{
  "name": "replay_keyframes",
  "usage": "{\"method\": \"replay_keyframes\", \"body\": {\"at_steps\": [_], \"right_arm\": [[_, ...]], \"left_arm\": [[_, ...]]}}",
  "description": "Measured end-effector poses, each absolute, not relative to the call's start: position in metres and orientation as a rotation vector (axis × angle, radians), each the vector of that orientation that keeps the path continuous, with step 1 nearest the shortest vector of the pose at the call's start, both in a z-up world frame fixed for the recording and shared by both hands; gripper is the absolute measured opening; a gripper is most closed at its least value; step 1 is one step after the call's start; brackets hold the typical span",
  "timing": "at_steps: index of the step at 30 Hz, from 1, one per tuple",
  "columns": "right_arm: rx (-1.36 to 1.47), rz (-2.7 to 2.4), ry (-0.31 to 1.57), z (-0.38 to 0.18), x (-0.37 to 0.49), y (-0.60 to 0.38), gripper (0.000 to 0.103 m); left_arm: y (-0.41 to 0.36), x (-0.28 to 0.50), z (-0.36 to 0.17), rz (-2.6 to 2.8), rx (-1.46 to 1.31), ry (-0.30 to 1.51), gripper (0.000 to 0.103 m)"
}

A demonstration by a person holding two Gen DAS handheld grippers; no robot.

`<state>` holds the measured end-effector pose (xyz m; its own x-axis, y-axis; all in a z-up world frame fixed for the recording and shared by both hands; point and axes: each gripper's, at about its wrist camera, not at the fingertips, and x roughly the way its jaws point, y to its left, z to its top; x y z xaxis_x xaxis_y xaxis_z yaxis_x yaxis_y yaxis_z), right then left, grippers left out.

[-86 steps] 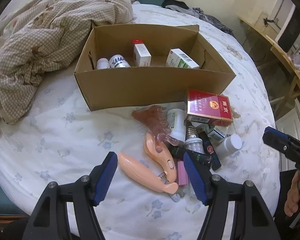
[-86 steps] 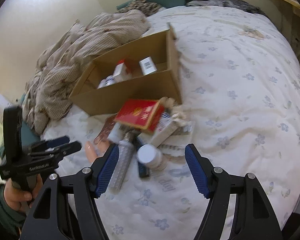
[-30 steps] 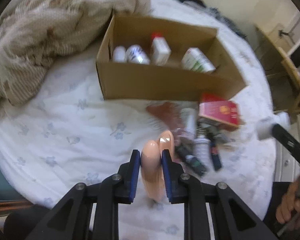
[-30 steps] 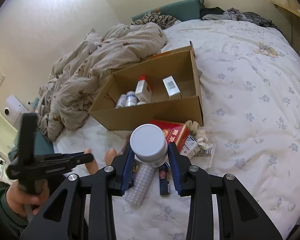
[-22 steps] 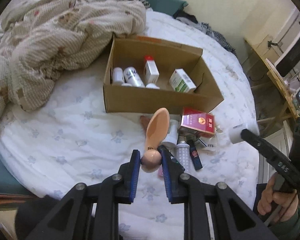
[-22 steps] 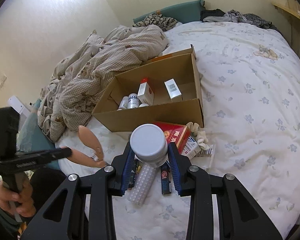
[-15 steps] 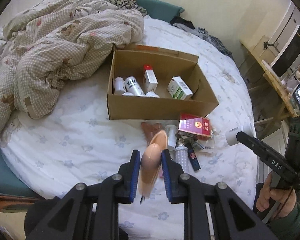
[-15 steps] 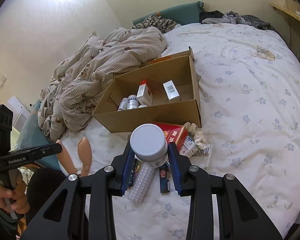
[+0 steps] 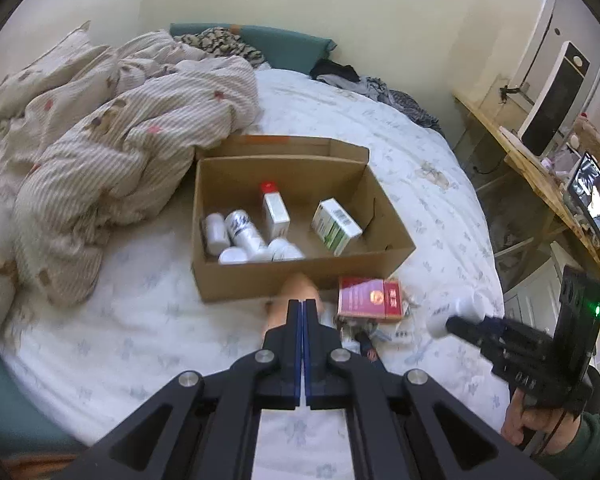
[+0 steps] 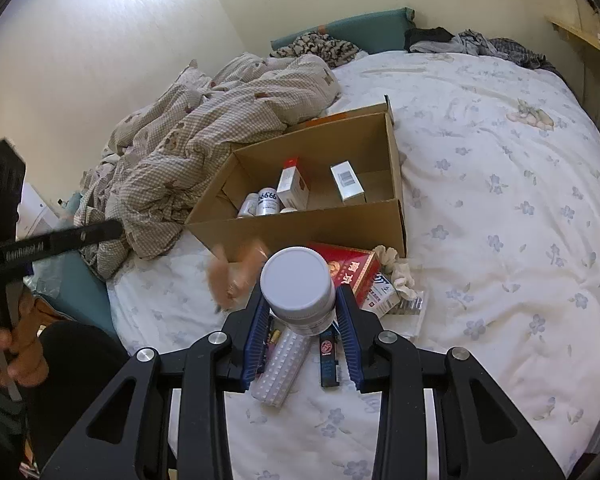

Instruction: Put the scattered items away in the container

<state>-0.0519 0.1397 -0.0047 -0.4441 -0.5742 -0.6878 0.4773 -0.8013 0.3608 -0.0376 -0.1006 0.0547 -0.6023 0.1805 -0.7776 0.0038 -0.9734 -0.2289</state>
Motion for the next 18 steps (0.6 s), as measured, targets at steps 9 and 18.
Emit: {"method": "replay_keyframes", "body": {"at_steps": [9, 18], "right_arm": [[1.163, -2.236, -0.186, -0.014, -0.063, 0.140, 0.037], [1.177, -2.228, -0.179, -0.019, -0.070, 0.132, 0.037]], "left_arm": [[-0.119, -0.068, 0.000, 2.577, -1.626, -0.432, 0.070], [-0.105, -0.091, -0.084, 2.355, -1.886, -0.633, 0.072]]}}
